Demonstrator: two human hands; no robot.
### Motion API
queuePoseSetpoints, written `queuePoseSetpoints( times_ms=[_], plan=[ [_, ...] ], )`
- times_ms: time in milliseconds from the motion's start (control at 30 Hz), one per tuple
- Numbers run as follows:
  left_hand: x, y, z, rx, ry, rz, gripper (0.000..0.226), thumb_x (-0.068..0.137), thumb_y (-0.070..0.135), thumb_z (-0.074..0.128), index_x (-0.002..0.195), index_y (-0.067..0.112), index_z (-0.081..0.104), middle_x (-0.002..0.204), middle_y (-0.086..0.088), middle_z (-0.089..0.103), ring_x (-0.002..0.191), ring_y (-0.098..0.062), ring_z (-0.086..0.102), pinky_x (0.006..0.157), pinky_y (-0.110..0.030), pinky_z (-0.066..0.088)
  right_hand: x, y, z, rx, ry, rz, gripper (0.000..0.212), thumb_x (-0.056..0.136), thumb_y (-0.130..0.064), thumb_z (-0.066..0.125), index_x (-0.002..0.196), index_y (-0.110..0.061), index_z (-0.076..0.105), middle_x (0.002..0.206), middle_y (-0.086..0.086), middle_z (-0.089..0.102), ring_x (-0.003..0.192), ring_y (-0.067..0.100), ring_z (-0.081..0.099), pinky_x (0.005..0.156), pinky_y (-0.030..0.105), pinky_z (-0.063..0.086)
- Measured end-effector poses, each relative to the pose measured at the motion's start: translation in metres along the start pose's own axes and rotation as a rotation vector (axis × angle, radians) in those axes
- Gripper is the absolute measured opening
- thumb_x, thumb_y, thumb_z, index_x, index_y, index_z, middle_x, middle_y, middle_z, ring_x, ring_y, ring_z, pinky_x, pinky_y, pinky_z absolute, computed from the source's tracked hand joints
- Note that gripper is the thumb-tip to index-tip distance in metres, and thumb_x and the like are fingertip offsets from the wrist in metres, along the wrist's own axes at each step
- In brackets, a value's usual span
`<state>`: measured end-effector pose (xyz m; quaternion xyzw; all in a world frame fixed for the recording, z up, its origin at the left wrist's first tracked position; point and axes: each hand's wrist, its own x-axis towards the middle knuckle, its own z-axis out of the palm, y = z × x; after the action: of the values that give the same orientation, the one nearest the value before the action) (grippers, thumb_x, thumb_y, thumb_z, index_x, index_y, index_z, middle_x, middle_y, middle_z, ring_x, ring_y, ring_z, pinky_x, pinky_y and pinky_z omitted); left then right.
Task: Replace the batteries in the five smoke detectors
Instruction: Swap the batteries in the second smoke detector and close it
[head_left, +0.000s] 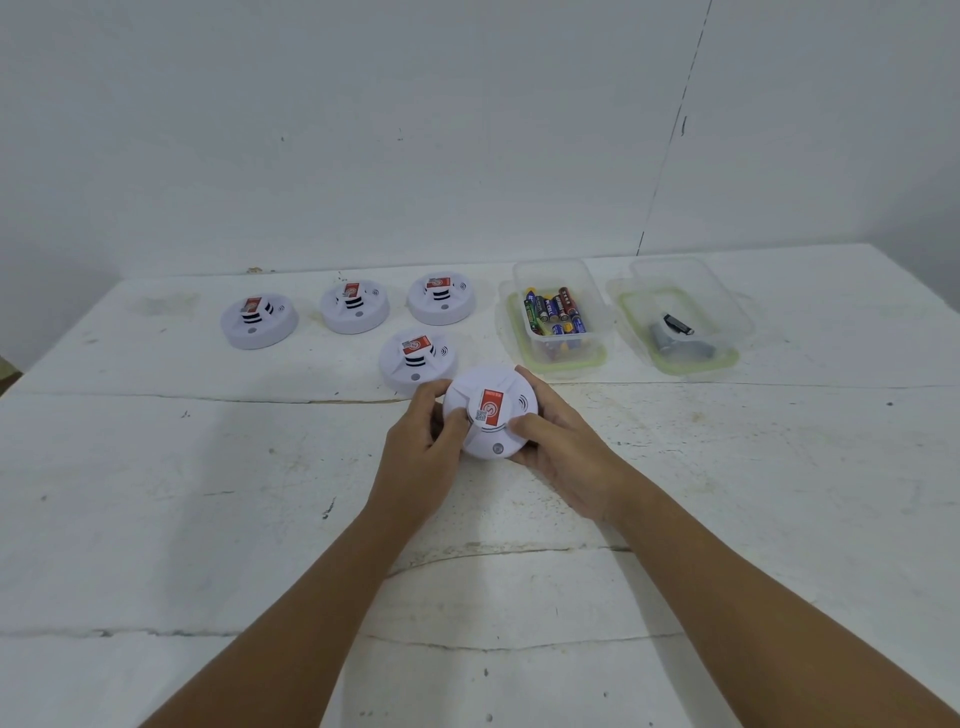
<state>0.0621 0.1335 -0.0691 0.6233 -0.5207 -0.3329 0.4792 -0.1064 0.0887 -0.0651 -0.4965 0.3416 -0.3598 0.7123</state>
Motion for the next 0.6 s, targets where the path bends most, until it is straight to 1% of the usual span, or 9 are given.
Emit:
queuePoseSetpoints(
  times_ms=[100,167,200,267,367,500,600],
  plan=[
    [-0.0001,0.0003,-0.0001,0.005,0.000,0.016,0.023,0.104,0.018,0.052,0.125,0.026,0.060,0.100,0.009,0.072,0.079,-0.004,0.066,0.060,-0.018,0.051,-0.0006,-0.0004,0.0007,-0.004,-0.004,-0.005,0.056,0.104,0.008,0.039,0.141,-0.030,0.054,0.135,0.001,0.070,0.125,0.024,0.066,0.098,0.035,0.057],
    [0.0000,0.0004,0.0000,0.005,-0.005,0.019,0.023,0.105,0.017,0.051,0.125,0.024,0.060,0.101,0.010,0.072,0.077,0.003,0.065,0.060,-0.014,0.049,-0.0009,-0.0007,0.0010,-0.007,-0.007,-0.008,0.056,0.104,0.008,0.039,0.139,-0.032,0.056,0.134,0.001,0.070,0.125,0.024,0.066,0.098,0.036,0.057],
    [0.0000,0.0002,-0.0001,0.003,-0.006,0.017,0.023,0.105,0.017,0.051,0.125,0.024,0.060,0.102,0.010,0.072,0.077,0.003,0.065,0.060,-0.014,0.049,-0.0010,-0.0010,0.0013,-0.007,-0.008,-0.010,0.056,0.104,0.008,0.039,0.138,-0.032,0.056,0.133,0.000,0.071,0.124,0.023,0.067,0.098,0.035,0.057],
    [-0.0001,-0.0003,-0.0003,0.001,-0.006,0.015,0.023,0.105,0.018,0.052,0.125,0.024,0.060,0.101,0.008,0.072,0.077,0.000,0.065,0.060,-0.015,0.050,-0.0013,-0.0013,0.0014,-0.003,-0.010,-0.012,0.056,0.104,0.009,0.039,0.135,-0.033,0.058,0.130,-0.002,0.072,0.122,0.022,0.068,0.097,0.035,0.058],
    [-0.0002,-0.0001,-0.0003,-0.001,-0.004,0.012,0.023,0.104,0.019,0.052,0.125,0.026,0.060,0.103,0.009,0.073,0.082,-0.001,0.067,0.062,-0.016,0.050,-0.0015,-0.0014,0.0012,-0.001,-0.013,-0.013,0.056,0.104,0.009,0.039,0.134,-0.035,0.058,0.129,-0.003,0.073,0.121,0.021,0.068,0.098,0.035,0.058],
    [0.0007,-0.0007,-0.0004,-0.004,-0.001,-0.009,0.022,0.103,0.023,0.052,0.122,0.030,0.062,0.101,0.010,0.074,0.086,-0.007,0.068,0.065,-0.023,0.054,-0.0007,-0.0003,0.0004,-0.006,-0.011,-0.013,0.055,0.103,0.008,0.039,0.136,-0.032,0.059,0.132,0.001,0.071,0.123,0.023,0.067,0.103,0.040,0.056],
    [0.0006,-0.0005,-0.0002,-0.004,-0.002,-0.011,0.022,0.104,0.022,0.052,0.123,0.028,0.061,0.104,0.011,0.073,0.088,-0.004,0.068,0.066,-0.019,0.054,-0.0004,-0.0003,0.0006,-0.004,-0.008,-0.015,0.055,0.103,0.008,0.039,0.135,-0.032,0.059,0.132,0.000,0.071,0.123,0.023,0.067,0.103,0.040,0.056]
  ],
)
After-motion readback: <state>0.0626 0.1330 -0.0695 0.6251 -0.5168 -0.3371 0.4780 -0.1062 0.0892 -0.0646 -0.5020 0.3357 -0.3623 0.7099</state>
